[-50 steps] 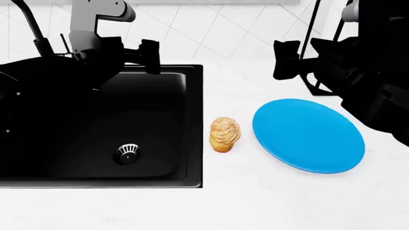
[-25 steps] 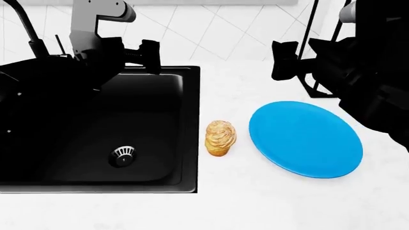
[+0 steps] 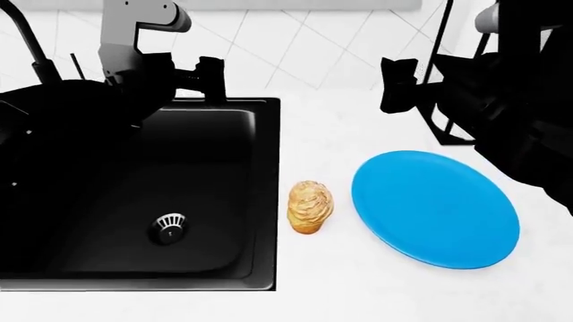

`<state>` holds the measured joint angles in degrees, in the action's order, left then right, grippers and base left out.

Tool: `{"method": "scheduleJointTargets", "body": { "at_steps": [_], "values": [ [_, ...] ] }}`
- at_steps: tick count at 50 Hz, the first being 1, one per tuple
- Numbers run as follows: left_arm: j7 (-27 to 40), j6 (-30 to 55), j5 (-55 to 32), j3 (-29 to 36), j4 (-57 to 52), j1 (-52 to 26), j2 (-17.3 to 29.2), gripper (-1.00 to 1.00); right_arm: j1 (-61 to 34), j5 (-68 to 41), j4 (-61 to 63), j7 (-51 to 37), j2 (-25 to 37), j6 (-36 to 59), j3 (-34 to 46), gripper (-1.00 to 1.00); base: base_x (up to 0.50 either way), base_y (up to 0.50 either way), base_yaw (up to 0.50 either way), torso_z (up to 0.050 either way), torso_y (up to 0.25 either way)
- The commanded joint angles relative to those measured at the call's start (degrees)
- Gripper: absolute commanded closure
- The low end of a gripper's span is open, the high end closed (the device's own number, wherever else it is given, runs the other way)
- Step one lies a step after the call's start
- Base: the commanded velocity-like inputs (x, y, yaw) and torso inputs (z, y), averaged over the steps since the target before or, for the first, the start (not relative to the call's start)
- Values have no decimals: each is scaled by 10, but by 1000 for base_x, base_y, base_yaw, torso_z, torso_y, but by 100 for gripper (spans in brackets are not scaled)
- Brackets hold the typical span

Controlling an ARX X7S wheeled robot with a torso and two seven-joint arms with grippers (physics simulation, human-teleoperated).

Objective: Place the pastries on the plates.

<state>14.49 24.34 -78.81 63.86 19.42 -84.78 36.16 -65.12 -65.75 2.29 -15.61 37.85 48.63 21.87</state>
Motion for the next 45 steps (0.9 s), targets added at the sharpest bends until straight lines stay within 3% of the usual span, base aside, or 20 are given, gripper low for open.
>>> {"method": "scheduleJointTargets", "body": {
  "at_steps": [1, 26, 38, 45],
  "values": [
    [-1, 1, 2, -1, 1, -1, -1, -100, 1, 1, -1, 1, 0, -3, 1, -100, 145, 0, 0, 0, 0],
    [-2, 0, 5, -2, 7, 1, -6, -100, 3, -20, 0, -4, 2, 12, -1, -100, 29, 0, 0, 0, 0],
    [-5, 2, 8, -1, 13, -1, -10, -100, -23, -103, 11, 30, 1, 93, 16, -100, 0, 0, 0, 0, 0],
    [-6, 0, 8, -2, 13, 3, -5, -100, -47, -161, 15, 0, -2, 146, 19, -100, 0, 0, 0, 0, 0]
  ]
}}
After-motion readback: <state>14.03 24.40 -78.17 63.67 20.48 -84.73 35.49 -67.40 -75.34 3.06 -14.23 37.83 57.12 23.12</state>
